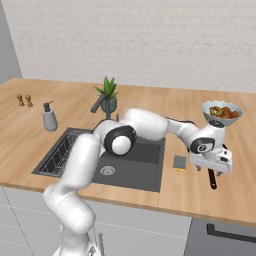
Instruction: Pick the pan and sponge and place them into the sink. Then turn on the water.
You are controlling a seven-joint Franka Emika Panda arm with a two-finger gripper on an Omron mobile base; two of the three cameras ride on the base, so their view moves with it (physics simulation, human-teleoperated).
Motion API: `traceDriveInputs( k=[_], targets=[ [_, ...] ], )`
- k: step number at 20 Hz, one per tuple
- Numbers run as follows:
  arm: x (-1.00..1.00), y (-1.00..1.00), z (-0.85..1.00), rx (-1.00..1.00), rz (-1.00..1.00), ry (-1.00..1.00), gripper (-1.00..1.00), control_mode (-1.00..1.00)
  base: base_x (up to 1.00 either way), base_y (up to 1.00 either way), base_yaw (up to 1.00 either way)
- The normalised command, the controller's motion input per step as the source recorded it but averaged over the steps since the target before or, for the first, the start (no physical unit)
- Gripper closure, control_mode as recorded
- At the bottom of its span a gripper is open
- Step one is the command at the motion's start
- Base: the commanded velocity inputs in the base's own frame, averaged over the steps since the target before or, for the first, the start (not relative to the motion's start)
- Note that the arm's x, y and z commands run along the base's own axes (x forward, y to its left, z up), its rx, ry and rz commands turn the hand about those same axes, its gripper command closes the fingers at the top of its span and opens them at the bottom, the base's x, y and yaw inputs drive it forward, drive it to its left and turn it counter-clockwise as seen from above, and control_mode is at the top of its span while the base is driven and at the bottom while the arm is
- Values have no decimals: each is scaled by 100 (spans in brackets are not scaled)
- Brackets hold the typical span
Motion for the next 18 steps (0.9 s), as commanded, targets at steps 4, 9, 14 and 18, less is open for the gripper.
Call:
traceDriveInputs(
  k=[4,9,14,18],
  targets=[
    [18,-14,-6,0,0,5,-100,-100,0,0,0],
    [8,-10,-6,0,0,4,-100,-100,0,0,0],
    [2,-5,-3,0,0,2,-100,-100,0,0,0],
    [0,-1,-5,0,0,0,-100,-100,0,0,0]
  ],
)
